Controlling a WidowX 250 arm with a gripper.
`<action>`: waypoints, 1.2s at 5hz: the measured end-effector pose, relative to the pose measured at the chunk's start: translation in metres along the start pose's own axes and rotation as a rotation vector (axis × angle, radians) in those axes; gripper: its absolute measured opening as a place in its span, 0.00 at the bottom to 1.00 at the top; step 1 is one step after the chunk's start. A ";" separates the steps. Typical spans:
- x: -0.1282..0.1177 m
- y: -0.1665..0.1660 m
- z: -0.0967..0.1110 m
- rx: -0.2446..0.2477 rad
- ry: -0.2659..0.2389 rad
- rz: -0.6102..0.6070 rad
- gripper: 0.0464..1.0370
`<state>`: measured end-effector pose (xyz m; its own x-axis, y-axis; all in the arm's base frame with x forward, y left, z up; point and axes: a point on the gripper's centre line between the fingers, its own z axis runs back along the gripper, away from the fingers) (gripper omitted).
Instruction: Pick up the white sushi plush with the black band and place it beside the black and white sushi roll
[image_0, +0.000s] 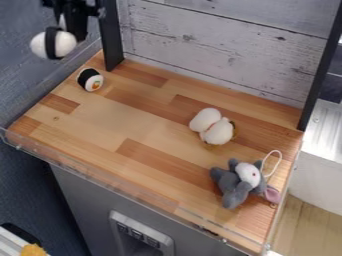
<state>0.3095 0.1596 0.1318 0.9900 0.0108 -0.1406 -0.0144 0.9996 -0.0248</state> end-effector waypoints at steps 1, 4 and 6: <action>0.018 -0.007 0.003 -0.005 0.002 0.052 0.02; 0.053 -0.015 -0.031 0.006 -0.009 -0.002 0.02; 0.057 -0.012 -0.082 0.018 -0.006 -0.066 0.02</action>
<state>0.3543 0.1456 0.0427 0.9895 -0.0547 -0.1338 0.0531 0.9985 -0.0154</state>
